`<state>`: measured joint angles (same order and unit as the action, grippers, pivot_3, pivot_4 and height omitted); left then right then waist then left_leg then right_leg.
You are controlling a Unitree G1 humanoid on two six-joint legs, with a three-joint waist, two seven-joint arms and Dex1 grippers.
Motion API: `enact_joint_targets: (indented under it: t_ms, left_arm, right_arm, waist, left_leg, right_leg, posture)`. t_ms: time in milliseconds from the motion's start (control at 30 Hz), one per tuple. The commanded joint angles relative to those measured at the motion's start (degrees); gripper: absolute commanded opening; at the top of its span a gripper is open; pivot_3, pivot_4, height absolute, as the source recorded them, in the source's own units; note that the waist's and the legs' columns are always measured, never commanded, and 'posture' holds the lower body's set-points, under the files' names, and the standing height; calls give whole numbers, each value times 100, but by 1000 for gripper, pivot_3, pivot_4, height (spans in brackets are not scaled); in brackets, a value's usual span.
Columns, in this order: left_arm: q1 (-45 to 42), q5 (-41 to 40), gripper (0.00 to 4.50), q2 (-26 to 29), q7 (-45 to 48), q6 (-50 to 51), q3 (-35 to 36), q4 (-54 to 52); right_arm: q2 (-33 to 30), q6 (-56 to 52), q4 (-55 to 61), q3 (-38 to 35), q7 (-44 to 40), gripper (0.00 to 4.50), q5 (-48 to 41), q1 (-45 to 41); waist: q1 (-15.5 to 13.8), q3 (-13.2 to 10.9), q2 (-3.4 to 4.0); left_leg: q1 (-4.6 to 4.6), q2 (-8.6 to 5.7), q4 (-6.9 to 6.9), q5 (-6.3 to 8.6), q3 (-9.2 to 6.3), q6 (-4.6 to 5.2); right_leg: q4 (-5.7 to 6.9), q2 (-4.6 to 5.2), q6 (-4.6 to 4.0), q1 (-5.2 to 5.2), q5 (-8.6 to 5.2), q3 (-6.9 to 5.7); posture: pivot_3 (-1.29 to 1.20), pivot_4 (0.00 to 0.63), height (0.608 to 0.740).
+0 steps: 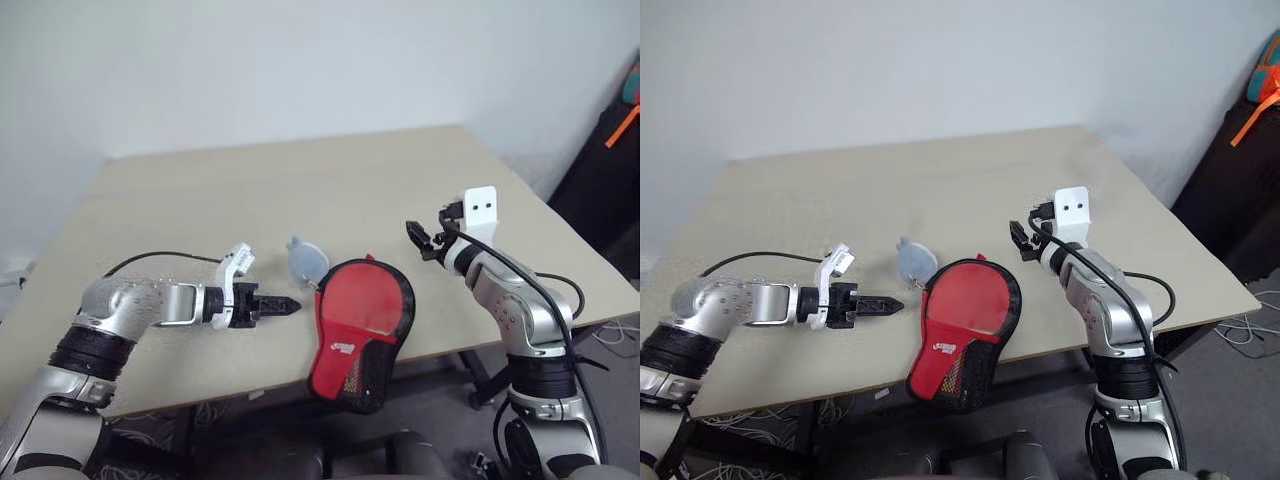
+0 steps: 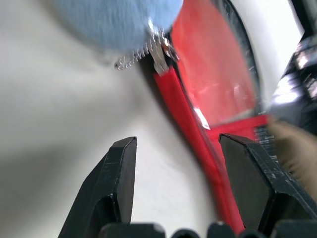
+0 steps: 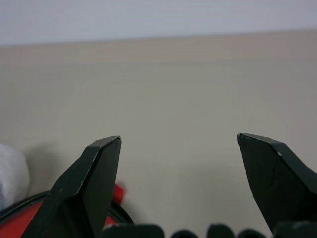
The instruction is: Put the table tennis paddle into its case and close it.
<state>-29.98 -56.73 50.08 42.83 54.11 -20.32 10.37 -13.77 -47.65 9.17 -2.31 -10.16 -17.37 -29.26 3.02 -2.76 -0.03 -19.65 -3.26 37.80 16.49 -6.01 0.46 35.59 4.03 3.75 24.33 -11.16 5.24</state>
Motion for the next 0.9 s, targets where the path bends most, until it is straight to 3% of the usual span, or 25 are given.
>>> enact_joint_targets:
  t_ms: [33, 267, 500, 700, 900]
  left_arm:
    - [-151, 1029, 2754, -65, 1274, -877, -283, -350]
    - [313, 2161, 2754, -591, 2144, -2014, -340, -617]
    - [519, 2446, 2754, -1625, 1758, -2329, 133, -576]
    - [228, 3078, 2754, -2497, 1378, -2618, 42, -280]
    - [69, 3963, 2754, -2533, 1263, -2295, -465, -47]
  right_arm:
    - [89, -221, -44, -24, -257, 4089, -275, -442]
    - [305, -572, -756, 26, -650, 4089, -543, -1020]
    - [406, -543, -1250, 223, -793, 4089, -435, -1303]
    - [376, -480, -1437, 242, -784, 4089, -355, -1377]
    - [372, -499, -1534, 102, -728, 4089, -343, -1464]
  waist:
    - [-4, -1, -3]
    - [-9, -1, -5]
    - [-13, 0, -6]
    - [-12, 1, -7]
    - [-1, 2, -4]
  left_leg:
    - [-3, 3, 1, 4, 1, 6]
    - [-3, 6, 12, 18, 0, 34]
    - [-5, 6, 19, 19, -10, 35]
    - [-5, 4, 22, 19, -17, 35]
    - [-2, 4, 18, 19, -17, 35]
  right_leg:
    - [0, 0, 0, 1, 0, 0]
    - [1, 0, 5, -3, 0, 1]
    - [7, 0, 4, -3, 3, -2]
    - [8, -1, 3, -4, 5, -5]
    - [9, -3, 3, -4, 5, -3]
  posture:
    - [0, 0, 740]
    - [0, 0, 740]
    - [0, 0, 740]
    - [0, 0, 740]
    - [0, 0, 740]
